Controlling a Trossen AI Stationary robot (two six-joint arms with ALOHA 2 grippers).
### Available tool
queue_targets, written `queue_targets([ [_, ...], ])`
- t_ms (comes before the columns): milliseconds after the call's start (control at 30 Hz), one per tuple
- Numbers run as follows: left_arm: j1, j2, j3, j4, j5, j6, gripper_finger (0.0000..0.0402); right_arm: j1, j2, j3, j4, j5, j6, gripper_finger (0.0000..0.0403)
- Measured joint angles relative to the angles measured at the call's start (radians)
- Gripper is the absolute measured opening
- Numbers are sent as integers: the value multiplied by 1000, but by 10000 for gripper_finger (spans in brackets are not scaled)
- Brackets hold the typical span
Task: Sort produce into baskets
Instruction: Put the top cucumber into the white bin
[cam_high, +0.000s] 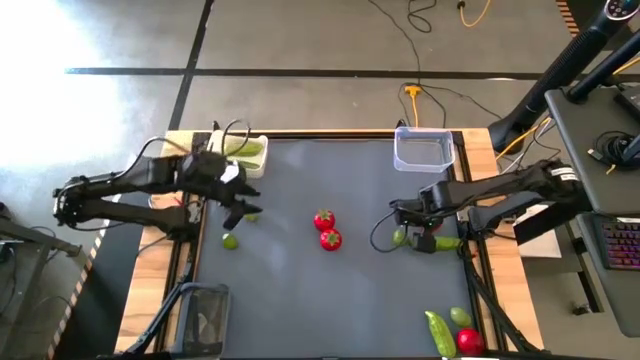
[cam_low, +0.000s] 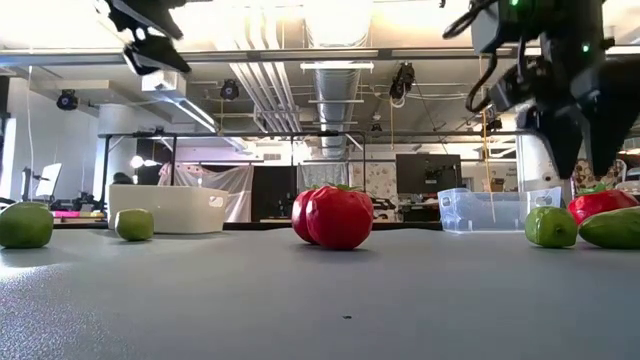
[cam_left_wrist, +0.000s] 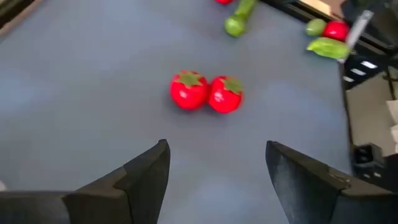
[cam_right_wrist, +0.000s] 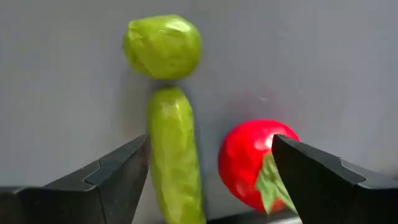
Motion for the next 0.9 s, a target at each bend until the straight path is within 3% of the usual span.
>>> queue_targets([
  [167,-142,-63,-10,-5,-129,-91,246,0,92,-23,47,-23,-105,320],
  [333,-217,-106,-10,-40,-163,-158,246,0,222,-26,53,-95,-136,293],
  [700,-232,-181,-10,-149,-168,-178,246,24,357,-24,72,-145,-98,180],
  [800,-232,-198,-10,-165,-168,-163,246,45,349,-6,73,-224,-75,147],
  [900,-232,-216,-10,-173,-169,-139,246,62,317,47,28,-327,-61,142],
])
